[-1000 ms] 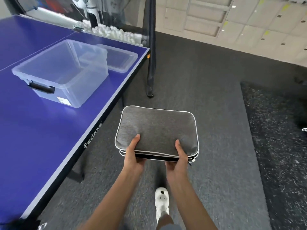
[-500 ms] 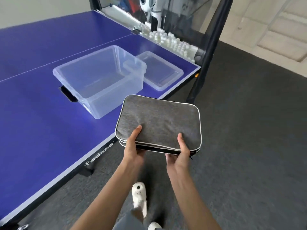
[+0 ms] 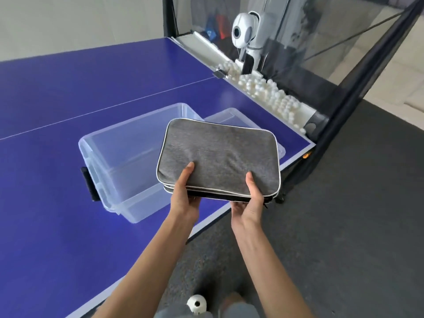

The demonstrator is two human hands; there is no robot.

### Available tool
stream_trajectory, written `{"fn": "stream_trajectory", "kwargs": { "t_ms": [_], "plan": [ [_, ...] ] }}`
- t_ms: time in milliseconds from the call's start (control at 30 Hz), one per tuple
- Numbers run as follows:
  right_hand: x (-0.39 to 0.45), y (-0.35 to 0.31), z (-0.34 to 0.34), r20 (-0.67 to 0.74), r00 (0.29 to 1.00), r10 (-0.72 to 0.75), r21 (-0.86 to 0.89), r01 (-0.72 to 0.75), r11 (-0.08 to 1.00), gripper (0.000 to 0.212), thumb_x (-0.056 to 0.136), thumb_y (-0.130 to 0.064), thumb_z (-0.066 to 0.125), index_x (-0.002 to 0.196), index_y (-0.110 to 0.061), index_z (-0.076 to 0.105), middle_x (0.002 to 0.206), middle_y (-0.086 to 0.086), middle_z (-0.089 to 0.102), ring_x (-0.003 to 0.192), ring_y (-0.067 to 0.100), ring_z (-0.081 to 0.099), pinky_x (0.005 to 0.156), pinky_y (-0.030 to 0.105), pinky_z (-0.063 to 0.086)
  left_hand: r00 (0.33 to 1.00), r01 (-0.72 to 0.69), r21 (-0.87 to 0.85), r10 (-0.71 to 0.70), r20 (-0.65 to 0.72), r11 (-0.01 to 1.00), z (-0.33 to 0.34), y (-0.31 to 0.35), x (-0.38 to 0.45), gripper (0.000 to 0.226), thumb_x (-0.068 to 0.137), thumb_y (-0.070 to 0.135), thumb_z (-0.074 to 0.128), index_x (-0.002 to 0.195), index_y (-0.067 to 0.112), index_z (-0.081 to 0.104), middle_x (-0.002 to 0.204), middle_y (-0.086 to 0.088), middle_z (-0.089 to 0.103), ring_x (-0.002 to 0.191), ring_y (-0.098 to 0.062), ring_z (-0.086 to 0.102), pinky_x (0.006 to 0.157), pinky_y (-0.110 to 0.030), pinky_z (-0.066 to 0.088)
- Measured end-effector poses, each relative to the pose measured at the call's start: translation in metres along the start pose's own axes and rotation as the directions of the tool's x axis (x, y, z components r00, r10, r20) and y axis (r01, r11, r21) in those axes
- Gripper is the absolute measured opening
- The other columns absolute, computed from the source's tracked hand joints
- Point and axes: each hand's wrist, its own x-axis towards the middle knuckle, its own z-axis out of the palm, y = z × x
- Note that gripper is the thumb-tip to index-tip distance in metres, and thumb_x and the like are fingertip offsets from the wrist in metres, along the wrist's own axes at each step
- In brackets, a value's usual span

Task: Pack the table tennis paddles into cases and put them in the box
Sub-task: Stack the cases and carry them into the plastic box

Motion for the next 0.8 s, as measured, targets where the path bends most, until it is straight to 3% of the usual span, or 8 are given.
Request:
{"fn": "stream_trajectory", "kwargs": {
  "t_ms": [133,233,400,500,600,700,800],
  "plan": [
    [0.037,-0.004,0.04,0.071,0.994,0.078,-0.05,-0.075,0.996,0.044,0.068,-0.021,0.08,0.11,-0.019,0.068,0.112,-0.001,0.071,0.106,0.018,0.066,0.099,0.038,0.049,0.996,-0.082,-0.054,0.081,-0.032,0.995,0.02,0.017,0.038,0.026,0.079,0.022,0.071,0.103,0.016,0.065,0.092,0.003,0.072,0.092,-0.014,0.066,0.082,-0.029,0.052],
    [0.066,-0.004,0.067,0.139,0.976,0.166,-0.108,-0.151,0.983,0.041,0.071,-0.019,0.078,0.11,-0.019,0.066,0.113,0.001,0.07,0.105,0.018,0.066,0.098,0.037,0.05,0.982,-0.171,-0.099,0.162,-0.095,0.98,0.031,0.026,0.067,0.025,0.079,0.022,0.07,0.103,0.017,0.065,0.096,0.003,0.072,0.096,-0.014,0.065,0.086,-0.029,0.051],
    [0.111,0.003,0.112,0.243,0.908,0.34,-0.241,-0.284,0.928,0.042,0.072,-0.016,0.078,0.112,-0.016,0.065,0.114,0.003,0.07,0.106,0.019,0.066,0.098,0.037,0.049,0.927,-0.307,-0.185,0.249,-0.281,0.934,0.041,0.04,0.103,0.021,0.08,0.024,0.069,0.1,0.018,0.066,0.095,0.003,0.07,0.097,-0.014,0.064,0.093,-0.03,0.049],
    [0.13,0.015,0.133,0.265,0.844,0.467,-0.339,-0.372,0.864,0.041,0.075,-0.016,0.076,0.115,-0.016,0.065,0.116,0.003,0.069,0.108,0.02,0.065,0.1,0.038,0.048,0.882,-0.368,-0.24,0.256,-0.395,0.898,0.041,0.051,0.113,0.022,0.079,0.023,0.07,0.099,0.018,0.066,0.09,0.004,0.07,0.09,-0.012,0.065,0.085,-0.027,0.051],
    [0.143,0.033,0.152,0.231,0.781,0.581,-0.433,-0.452,0.78,0.039,0.072,-0.014,0.077,0.11,-0.015,0.067,0.113,0.003,0.07,0.107,0.021,0.065,0.101,0.038,0.048,0.833,-0.409,-0.27,0.236,-0.5,0.871,0.032,0.063,0.121,0.013,0.079,0.022,0.07,0.09,0.017,0.067,0.077,0.005,0.072,0.08,-0.012,0.066,0.084,-0.026,0.053],
    [0.15,0.052,0.16,0.162,0.755,0.636,-0.475,-0.505,0.721,0.044,0.069,-0.01,0.078,0.112,-0.013,0.067,0.11,0.004,0.071,0.103,0.022,0.067,0.098,0.038,0.05,0.818,-0.4,-0.317,0.178,-0.547,0.86,0.02,0.072,0.129,0.02,0.077,0.019,0.072,0.094,0.014,0.066,0.086,0.0,0.071,0.083,-0.017,0.066,0.089,-0.03,0.052],
    [0.162,0.075,0.166,0.098,0.725,0.682,-0.499,-0.557,0.664,0.042,0.071,-0.009,0.076,0.111,-0.012,0.066,0.11,0.007,0.071,0.102,0.024,0.067,0.097,0.04,0.051,0.795,-0.381,-0.335,0.121,-0.594,0.862,0.005,0.078,0.142,0.018,0.074,0.017,0.073,0.09,0.013,0.065,0.083,-0.002,0.07,0.08,-0.018,0.066,0.083,-0.029,0.054]
  ]
}}
